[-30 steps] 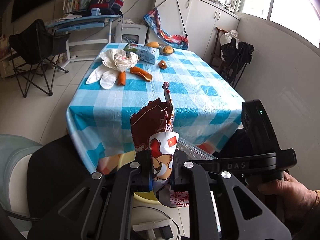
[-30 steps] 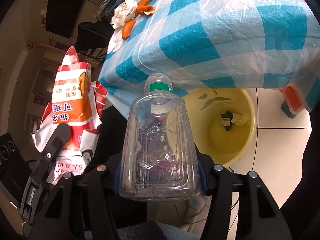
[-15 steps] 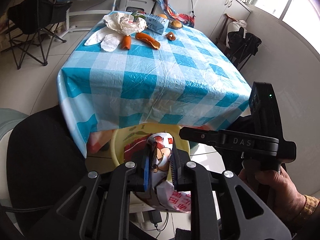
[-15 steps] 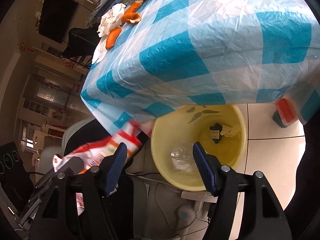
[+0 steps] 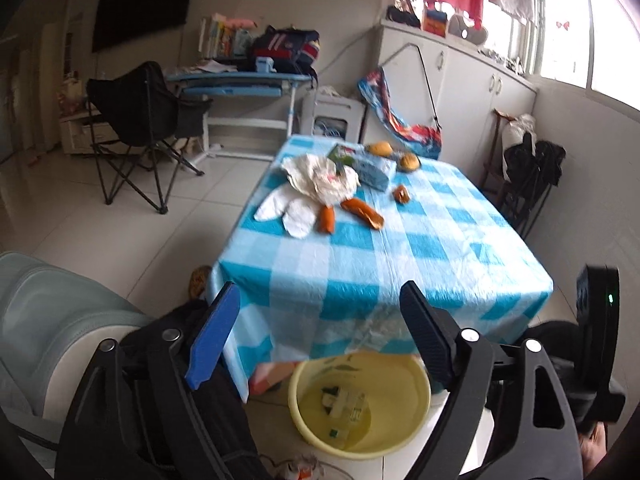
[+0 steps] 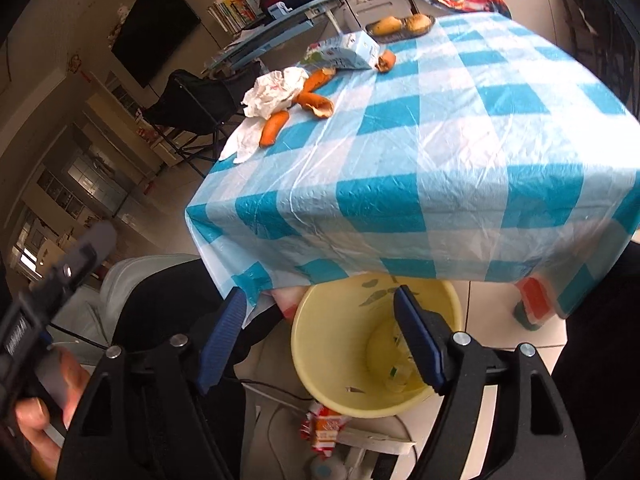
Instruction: Collect trash
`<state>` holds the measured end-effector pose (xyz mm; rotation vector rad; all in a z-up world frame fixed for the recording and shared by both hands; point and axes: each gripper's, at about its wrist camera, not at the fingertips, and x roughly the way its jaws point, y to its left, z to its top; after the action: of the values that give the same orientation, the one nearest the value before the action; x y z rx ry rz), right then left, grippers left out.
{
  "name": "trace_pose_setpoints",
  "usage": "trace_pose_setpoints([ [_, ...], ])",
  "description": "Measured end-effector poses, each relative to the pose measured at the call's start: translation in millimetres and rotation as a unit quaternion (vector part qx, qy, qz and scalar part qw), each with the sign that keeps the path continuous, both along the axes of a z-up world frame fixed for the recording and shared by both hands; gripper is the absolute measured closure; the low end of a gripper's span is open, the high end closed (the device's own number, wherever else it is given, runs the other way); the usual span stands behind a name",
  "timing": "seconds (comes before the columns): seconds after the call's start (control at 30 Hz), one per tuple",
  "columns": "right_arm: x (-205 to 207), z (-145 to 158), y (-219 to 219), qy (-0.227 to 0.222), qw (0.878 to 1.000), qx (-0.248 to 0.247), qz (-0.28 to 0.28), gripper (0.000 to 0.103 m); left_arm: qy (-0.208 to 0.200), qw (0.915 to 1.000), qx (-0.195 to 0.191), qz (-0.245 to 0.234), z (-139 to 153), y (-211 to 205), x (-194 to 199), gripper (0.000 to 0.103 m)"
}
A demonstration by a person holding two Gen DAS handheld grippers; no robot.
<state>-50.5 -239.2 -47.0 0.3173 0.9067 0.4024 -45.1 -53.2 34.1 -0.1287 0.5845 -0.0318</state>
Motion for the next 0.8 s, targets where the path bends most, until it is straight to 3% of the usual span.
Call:
trace_pose_setpoints([
  [0.2,-3,6,13,-0.022,0.998,-0.065,-0.007,0.023,-0.036,0.9977,-0.02,0.053,13,18,33,0.017],
  [0.37,-5,14,28,-0.038,0.993,-0.11,-0.007,0.023,-0.056,0.9955,-0.002,0.076,1,34,33,0.016],
  [0.57,1,21,51,-0.031,0.989,-0.148,0.009,0.023,-0.054,0.9926,0.023,0.106,-20,56,36,0.015],
  [0.8,17,25,73,-0.023,0.986,-0.163,0.02,0.023,-0.038,0.9918,-0.003,0.122,-34,74,42,0.015],
])
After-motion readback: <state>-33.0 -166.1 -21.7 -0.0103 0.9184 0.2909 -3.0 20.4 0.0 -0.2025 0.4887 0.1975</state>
